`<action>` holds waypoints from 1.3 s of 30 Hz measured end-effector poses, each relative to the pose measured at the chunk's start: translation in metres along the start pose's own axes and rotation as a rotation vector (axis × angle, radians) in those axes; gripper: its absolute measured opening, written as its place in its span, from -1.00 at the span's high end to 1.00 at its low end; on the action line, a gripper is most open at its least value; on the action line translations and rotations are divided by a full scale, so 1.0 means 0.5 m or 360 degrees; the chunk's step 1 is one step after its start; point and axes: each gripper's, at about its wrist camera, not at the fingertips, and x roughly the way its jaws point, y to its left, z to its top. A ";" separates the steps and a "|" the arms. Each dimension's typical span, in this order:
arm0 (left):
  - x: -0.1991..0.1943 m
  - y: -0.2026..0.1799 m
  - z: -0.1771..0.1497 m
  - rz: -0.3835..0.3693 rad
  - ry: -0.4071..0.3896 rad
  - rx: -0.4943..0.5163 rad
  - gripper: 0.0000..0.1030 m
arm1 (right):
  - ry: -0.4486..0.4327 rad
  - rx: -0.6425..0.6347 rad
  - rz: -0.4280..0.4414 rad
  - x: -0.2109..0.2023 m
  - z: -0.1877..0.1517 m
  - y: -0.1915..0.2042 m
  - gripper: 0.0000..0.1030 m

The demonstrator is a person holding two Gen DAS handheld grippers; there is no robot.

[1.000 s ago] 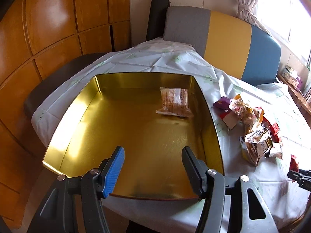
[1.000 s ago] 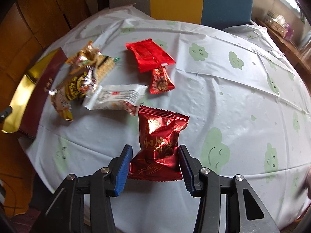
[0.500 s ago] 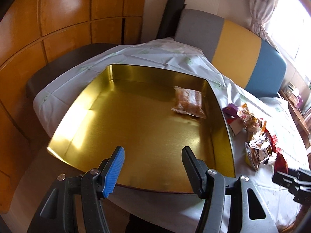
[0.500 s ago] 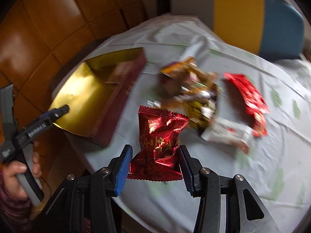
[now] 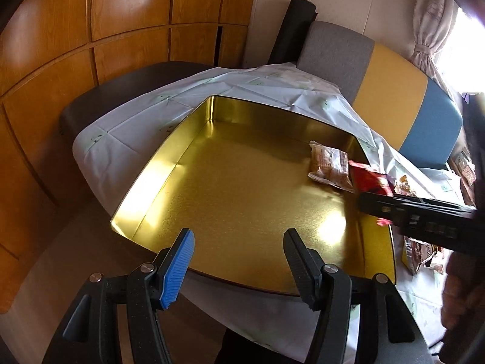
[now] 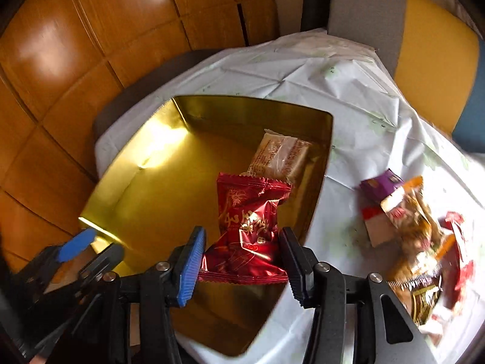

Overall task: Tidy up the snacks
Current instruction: 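Grasp the red candy packet with the right gripper and drop it into the tin, then grasp the brown sesame snack bag with the left gripper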

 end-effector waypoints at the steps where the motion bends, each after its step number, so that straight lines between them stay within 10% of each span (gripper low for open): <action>1: -0.001 0.001 0.000 -0.0004 -0.0004 0.0002 -0.21 | 0.0006 -0.0011 -0.0018 0.009 0.002 0.003 0.00; 23: -0.060 -0.061 0.002 0.0064 -0.0175 0.0216 -0.21 | -0.0286 0.0061 -0.0098 -0.124 -0.080 -0.056 -0.27; 39: -0.078 -0.135 -0.012 -0.0008 -0.0181 0.0381 -0.21 | -0.0355 0.0265 -0.0338 -0.235 -0.163 -0.242 -0.36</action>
